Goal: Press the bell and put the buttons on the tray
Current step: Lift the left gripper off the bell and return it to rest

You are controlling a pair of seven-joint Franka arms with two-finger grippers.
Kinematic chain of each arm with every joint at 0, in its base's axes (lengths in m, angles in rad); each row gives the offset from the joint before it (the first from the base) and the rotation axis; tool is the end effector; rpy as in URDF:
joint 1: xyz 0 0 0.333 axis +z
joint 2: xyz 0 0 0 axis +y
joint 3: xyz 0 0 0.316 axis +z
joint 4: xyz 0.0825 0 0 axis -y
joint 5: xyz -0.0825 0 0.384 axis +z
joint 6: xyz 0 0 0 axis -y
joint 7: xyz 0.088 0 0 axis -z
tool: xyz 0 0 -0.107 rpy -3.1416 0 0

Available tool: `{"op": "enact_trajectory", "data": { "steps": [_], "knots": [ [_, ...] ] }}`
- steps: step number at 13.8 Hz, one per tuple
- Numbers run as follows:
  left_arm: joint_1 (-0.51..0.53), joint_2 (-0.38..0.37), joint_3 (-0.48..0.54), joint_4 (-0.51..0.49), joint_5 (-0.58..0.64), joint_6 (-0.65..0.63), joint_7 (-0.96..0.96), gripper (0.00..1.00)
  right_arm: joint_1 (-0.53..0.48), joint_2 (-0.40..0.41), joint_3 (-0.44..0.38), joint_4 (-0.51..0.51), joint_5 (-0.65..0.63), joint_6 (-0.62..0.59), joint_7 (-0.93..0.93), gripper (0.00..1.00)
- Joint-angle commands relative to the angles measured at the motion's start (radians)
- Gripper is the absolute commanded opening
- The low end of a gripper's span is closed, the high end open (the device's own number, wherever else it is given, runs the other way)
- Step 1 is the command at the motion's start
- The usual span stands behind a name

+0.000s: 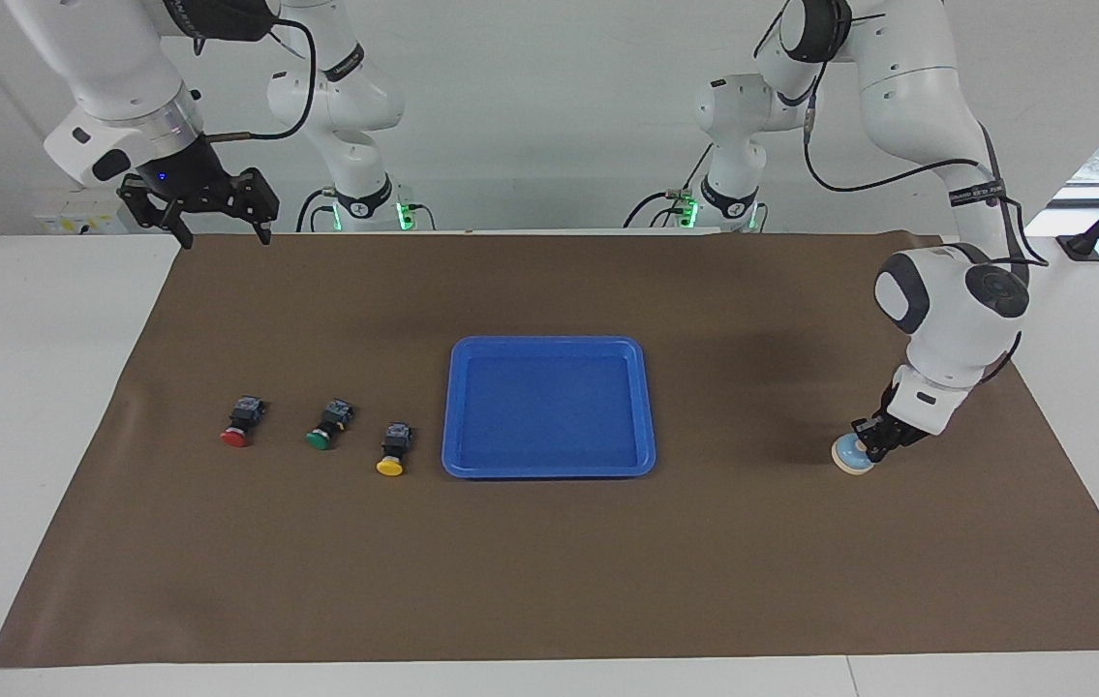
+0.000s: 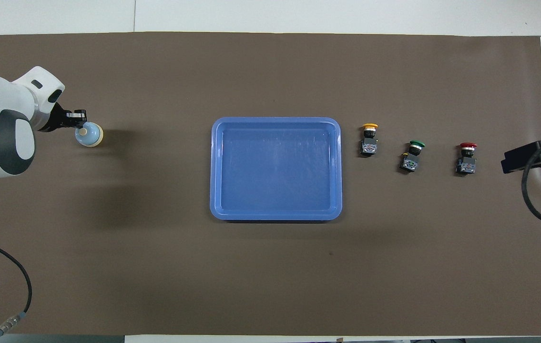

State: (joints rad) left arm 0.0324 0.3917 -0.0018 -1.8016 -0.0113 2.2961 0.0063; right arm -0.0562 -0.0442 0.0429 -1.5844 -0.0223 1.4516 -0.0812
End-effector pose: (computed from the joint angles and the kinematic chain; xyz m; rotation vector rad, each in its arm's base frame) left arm 0.6552 0.0199 0.3393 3.1294 0.0493 0.1613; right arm 0.5279 -0.0091 0.6322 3.1168 0.1031 -0.1399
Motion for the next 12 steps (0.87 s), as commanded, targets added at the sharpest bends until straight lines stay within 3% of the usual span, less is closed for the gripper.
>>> {"op": "enact_trajectory", "data": {
  "steps": [1, 4, 5, 7, 9, 10, 12],
  "knots": [
    [0.023, -0.045, 0.000, 0.108, -0.001, -0.210, 0.001, 0.00, -0.022, -0.003, 0.008, 0.000, -0.005, -0.010, -0.020, 1.00],
    [0.026, -0.178, 0.000, 0.149, -0.001, -0.427, 0.000, 0.00, -0.019, -0.003, 0.008, 0.001, -0.005, -0.010, -0.018, 1.00],
    [0.023, -0.232, 0.000, 0.145, -0.001, -0.472, 0.000, 0.25, -0.016, -0.003, 0.008, 0.001, -0.007, -0.010, -0.018, 1.00],
    [0.021, -0.321, 0.000, 0.145, -0.001, -0.558, 0.001, 0.65, -0.014, -0.003, 0.008, 0.001, -0.005, -0.011, -0.018, 1.00],
    [0.011, -0.400, -0.001, 0.140, -0.001, -0.630, 0.000, 0.93, -0.017, -0.003, 0.008, 0.001, -0.005, -0.011, -0.020, 1.00],
    [0.009, -0.428, -0.007, 0.140, -0.001, -0.651, -0.006, 1.00, -0.017, -0.003, 0.008, 0.001, -0.005, -0.011, -0.018, 1.00],
    [0.001, -0.464, -0.010, 0.142, -0.002, -0.725, -0.008, 1.00, -0.020, -0.005, 0.008, 0.000, -0.005, -0.013, -0.017, 1.00]
  ]
}}
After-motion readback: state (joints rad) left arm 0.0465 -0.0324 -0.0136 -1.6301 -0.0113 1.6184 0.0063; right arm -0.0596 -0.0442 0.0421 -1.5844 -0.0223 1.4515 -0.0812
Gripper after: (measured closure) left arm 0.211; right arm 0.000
